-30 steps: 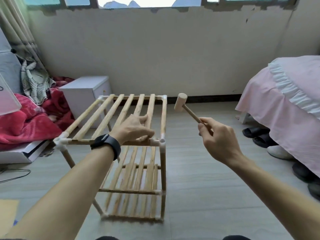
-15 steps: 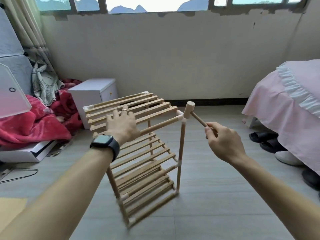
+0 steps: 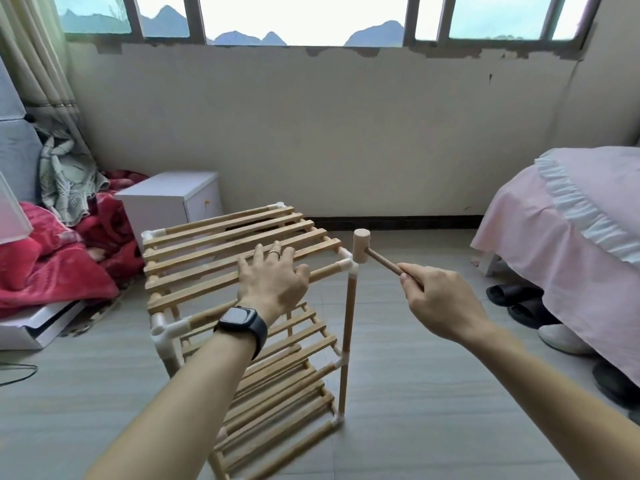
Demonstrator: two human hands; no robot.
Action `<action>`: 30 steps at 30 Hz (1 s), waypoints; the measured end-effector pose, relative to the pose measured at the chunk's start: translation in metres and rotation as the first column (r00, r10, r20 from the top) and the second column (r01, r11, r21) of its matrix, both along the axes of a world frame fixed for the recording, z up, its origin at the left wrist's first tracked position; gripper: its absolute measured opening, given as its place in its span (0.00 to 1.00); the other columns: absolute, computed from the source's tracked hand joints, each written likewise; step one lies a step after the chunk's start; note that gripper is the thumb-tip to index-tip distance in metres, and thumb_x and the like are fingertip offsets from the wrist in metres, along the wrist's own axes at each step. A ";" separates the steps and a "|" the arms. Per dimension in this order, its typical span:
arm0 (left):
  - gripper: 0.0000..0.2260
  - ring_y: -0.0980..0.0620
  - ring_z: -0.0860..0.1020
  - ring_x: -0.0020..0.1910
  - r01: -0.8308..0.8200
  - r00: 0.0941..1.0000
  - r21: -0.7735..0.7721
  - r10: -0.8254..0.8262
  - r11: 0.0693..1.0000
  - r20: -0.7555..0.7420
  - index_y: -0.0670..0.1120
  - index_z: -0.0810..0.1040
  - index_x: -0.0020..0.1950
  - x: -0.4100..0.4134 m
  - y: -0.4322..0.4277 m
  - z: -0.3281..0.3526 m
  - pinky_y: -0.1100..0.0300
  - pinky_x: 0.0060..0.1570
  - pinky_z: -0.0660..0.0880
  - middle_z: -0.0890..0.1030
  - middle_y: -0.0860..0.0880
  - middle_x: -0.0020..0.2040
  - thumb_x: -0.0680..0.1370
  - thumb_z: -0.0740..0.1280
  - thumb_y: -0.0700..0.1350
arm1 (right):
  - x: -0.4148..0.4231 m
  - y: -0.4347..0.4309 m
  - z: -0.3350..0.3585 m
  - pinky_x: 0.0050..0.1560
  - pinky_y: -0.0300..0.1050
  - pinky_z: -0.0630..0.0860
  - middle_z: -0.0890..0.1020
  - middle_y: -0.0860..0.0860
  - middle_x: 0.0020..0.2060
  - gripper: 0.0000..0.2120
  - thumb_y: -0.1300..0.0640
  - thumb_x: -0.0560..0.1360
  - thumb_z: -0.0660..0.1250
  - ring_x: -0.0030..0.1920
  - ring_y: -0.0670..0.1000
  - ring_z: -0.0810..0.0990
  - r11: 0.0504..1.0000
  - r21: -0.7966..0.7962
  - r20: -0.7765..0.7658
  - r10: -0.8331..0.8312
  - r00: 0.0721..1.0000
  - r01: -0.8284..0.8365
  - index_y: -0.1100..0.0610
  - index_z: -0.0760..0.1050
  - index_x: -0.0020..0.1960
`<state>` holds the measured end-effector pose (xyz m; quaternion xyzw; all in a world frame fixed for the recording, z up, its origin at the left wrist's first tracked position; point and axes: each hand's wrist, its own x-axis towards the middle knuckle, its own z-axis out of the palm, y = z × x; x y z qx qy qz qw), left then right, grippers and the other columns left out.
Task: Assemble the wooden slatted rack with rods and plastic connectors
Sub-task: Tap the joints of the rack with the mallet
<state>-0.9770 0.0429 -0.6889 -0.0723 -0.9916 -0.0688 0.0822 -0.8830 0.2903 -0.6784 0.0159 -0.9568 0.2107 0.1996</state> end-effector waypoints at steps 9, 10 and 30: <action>0.25 0.41 0.59 0.79 -0.017 1.000 -0.032 0.017 0.999 0.000 0.52 0.64 0.76 0.002 -0.042 0.000 0.32 0.74 0.54 0.63 0.48 0.80 0.79 0.48 0.56 | 0.011 -0.016 -0.003 0.42 0.50 0.76 0.81 0.47 0.38 0.15 0.54 0.83 0.61 0.39 0.48 0.78 0.987 -0.020 -0.045 0.160 0.986 -0.161 0.52 0.79 0.67; 0.25 0.41 0.57 0.80 -0.022 1.000 -0.045 0.022 0.999 0.001 0.53 0.63 0.77 0.002 -0.039 -0.001 0.32 0.74 0.53 0.61 0.48 0.81 0.80 0.48 0.56 | 0.010 -0.017 0.000 0.43 0.50 0.76 0.81 0.47 0.39 0.15 0.54 0.83 0.61 0.40 0.49 0.78 0.987 -0.009 -0.032 0.162 0.986 -0.163 0.52 0.79 0.67; 0.24 0.43 0.54 0.81 -0.014 0.999 -0.098 0.011 0.995 -0.032 0.56 0.60 0.79 0.003 -0.032 -0.008 0.31 0.75 0.50 0.55 0.48 0.83 0.82 0.48 0.55 | 0.013 -0.025 -0.003 0.32 0.40 0.69 0.78 0.50 0.34 0.14 0.56 0.84 0.60 0.33 0.47 0.75 0.993 -0.031 -0.152 0.112 0.982 -0.118 0.56 0.79 0.65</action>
